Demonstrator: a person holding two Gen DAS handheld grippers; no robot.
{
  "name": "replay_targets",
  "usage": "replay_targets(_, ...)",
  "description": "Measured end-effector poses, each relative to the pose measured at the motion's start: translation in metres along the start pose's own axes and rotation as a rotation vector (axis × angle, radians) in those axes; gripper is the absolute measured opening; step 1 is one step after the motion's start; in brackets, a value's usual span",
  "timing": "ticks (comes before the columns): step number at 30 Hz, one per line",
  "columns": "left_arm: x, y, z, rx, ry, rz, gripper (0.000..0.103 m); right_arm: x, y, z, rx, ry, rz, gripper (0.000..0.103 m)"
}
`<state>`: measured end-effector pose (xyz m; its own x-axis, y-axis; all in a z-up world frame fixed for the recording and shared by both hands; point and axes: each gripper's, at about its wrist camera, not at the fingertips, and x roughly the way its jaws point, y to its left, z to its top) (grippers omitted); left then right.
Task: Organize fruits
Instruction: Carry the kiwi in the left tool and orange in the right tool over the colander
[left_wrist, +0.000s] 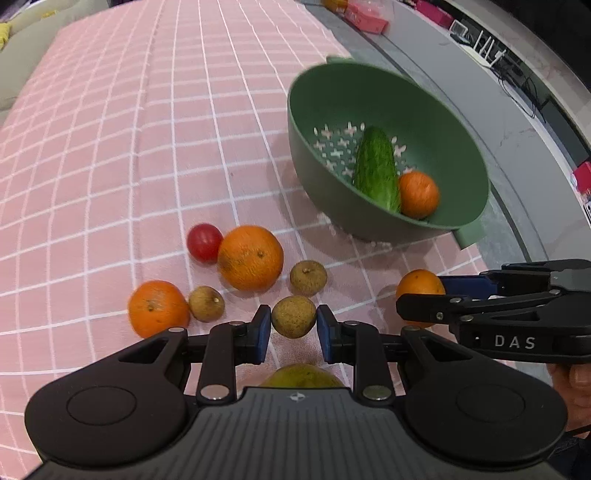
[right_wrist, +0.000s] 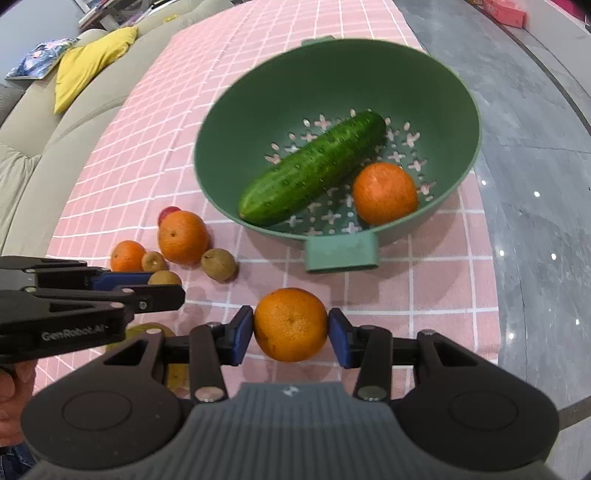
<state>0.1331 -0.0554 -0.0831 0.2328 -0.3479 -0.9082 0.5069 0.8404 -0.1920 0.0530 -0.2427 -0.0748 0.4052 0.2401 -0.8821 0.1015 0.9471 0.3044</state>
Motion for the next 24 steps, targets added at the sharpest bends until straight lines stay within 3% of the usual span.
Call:
replay_targets(11, -0.047, -0.03, 0.014, 0.063, -0.078, 0.031, 0.03, -0.052, 0.008, 0.004, -0.021, -0.097, 0.046, 0.041)
replay_targets(18, -0.057, -0.062, 0.034, 0.134, -0.115, 0.024, 0.03, -0.088, -0.012, 0.02, -0.012, -0.2, -0.006, 0.041)
replay_targets(24, -0.039, -0.078, 0.06, 0.198, -0.119, 0.031, 0.03, -0.099, -0.027, 0.042, -0.028, -0.257, -0.067, 0.041)
